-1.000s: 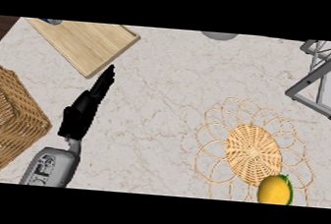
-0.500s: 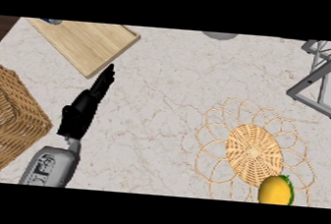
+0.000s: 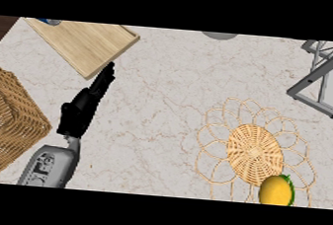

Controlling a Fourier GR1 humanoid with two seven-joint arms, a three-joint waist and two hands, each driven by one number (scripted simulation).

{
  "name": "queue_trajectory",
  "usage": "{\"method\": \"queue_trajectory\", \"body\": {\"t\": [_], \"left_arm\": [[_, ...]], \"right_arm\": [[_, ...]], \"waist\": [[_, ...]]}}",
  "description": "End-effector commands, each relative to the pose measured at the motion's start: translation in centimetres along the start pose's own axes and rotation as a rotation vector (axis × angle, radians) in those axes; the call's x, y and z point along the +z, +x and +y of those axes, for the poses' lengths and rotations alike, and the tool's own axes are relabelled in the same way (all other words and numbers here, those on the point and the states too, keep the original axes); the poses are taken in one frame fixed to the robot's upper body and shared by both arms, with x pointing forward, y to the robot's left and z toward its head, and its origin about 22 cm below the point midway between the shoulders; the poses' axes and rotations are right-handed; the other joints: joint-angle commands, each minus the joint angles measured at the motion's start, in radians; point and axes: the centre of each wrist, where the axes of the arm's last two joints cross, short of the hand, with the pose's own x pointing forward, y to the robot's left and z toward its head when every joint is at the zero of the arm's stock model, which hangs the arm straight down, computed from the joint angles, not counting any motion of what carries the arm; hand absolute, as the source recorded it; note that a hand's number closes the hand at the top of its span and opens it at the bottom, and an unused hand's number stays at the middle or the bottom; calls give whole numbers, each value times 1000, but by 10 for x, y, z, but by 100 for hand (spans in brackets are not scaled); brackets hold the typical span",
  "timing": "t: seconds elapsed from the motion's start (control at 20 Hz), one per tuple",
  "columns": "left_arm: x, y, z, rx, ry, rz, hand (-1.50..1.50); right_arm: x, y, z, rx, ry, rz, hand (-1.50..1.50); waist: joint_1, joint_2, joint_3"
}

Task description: Pick the bell pepper from the placemat and place it in the tiered shelf

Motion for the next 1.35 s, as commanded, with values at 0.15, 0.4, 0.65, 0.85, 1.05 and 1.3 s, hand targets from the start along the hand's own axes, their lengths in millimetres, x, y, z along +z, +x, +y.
{"method": "queue_trajectory", "body": {"t": [0.15, 0.4, 0.65, 0.85, 1.05, 1.3], "left_arm": [[3, -1, -15, 4, -29, 10, 0], [-1, 3, -5, -6, -21, -14, 0], [-6, 7, -5, -13, -18, -30, 0], [1, 4, -1, 6, -3, -37, 0], [4, 0, -5, 0, -16, -28, 0], [2, 2, -3, 10, -4, -35, 0]], "right_arm": [[3, 27, -27, -279, -47, -20, -150], [22, 42, -53, -271, -149, 95, -150], [44, 52, -75, -194, -129, 230, -150], [58, 51, -83, -149, -116, 274, -150], [68, 58, -92, -108, -90, 282, -150], [74, 57, -95, -106, -56, 283, -150]], "waist": [[8, 0, 0], [24, 15, 2], [15, 28, 5], [36, 35, 10], [31, 36, 14], [25, 40, 20]]}}
